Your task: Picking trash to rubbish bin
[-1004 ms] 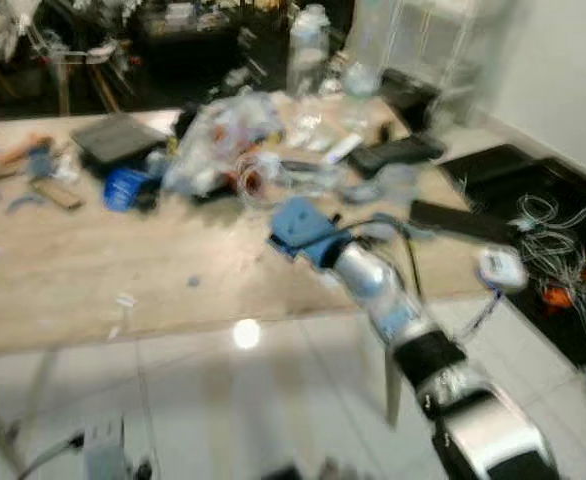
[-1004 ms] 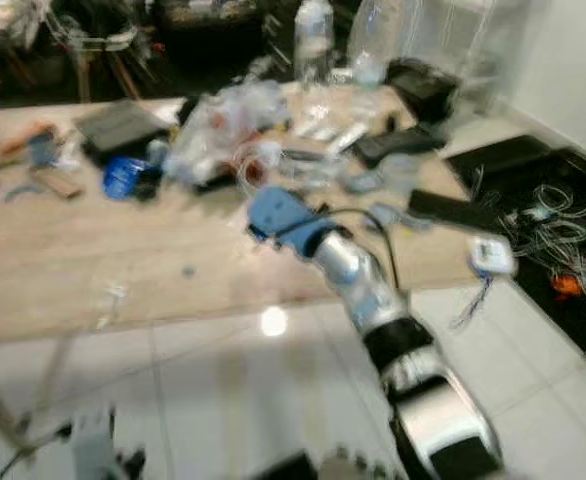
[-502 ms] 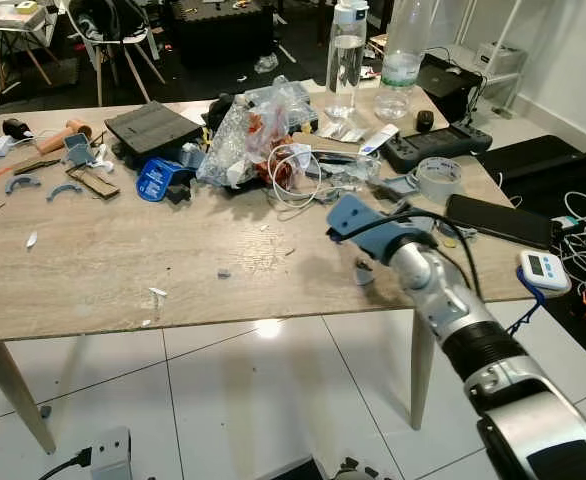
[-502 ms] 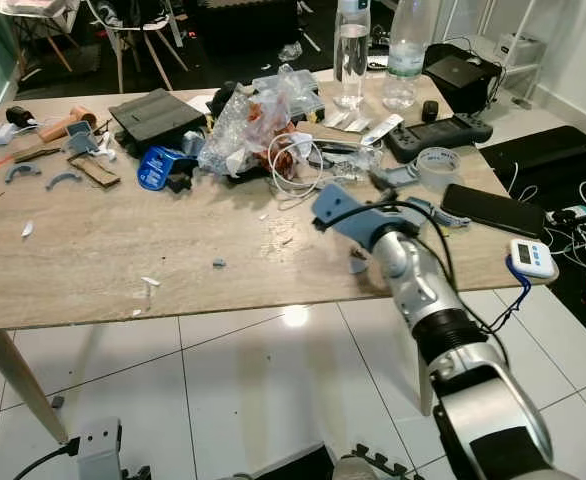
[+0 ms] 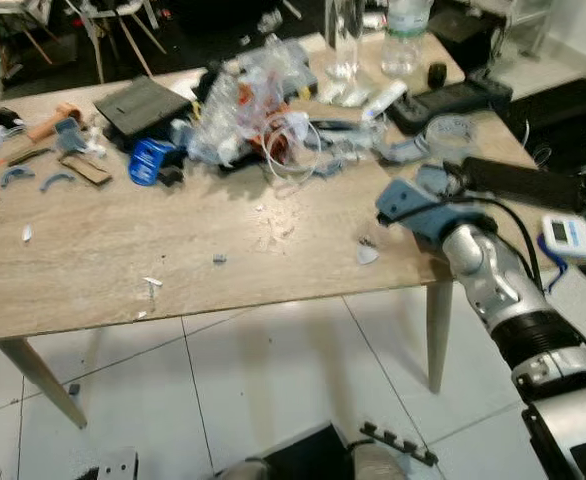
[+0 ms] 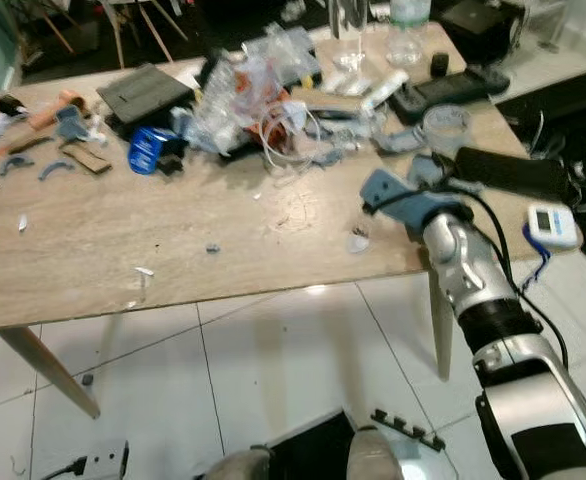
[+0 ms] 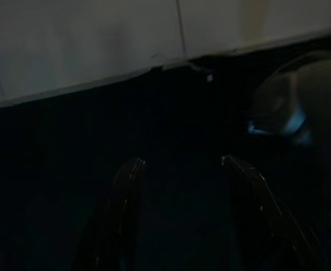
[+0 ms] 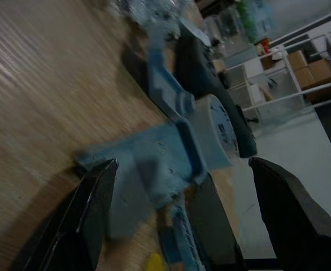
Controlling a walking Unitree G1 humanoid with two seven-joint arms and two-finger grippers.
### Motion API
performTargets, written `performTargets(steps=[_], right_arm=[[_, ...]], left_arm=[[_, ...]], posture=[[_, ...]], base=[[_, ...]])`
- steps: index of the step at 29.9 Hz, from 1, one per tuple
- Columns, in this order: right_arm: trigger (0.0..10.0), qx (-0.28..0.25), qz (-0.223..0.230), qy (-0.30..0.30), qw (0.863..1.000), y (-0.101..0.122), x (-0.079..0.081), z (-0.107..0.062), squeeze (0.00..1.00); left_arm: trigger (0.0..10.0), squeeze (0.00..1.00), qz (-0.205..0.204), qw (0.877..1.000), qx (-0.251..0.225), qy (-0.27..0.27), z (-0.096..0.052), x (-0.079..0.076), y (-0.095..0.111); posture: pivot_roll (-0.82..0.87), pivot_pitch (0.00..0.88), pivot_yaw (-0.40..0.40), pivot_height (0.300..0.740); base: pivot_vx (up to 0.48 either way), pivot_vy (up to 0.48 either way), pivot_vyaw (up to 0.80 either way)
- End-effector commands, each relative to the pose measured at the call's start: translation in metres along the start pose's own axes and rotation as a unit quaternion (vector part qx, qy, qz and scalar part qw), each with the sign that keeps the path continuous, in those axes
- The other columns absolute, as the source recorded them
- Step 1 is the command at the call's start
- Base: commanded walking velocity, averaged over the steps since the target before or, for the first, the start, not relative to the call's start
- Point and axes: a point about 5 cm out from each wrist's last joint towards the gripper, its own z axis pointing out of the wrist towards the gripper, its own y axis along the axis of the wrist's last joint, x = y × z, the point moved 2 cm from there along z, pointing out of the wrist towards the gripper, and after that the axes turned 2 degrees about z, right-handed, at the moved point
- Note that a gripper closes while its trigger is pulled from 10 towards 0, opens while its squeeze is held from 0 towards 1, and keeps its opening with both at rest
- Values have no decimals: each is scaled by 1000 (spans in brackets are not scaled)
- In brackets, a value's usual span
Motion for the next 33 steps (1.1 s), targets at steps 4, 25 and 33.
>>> performTargets(steps=[4, 25, 33], right_arm=[[10000, -51, 24, -8, 998, 15, -3, -3, 0], [10000, -158, 68, 167, 971, 47, 17, -24, 0], [10000, -110, 25, 137, 984, 28, -2, -21, 0]], left_arm=[[10000, 0, 14, 1000, -7, 0, -2, 6, 1], [10000, 0, 24, 999, -6, -19, -2, -4, -4], [10000, 0, 27, 999, -2, -20, -3, -3, -6]], posture=[[-119, 280, 156, 740], [-135, 299, 146, 740], [-141, 307, 149, 740]], base=[[0, 0, -231], [0, 0, 0], [0, 0, 0]])
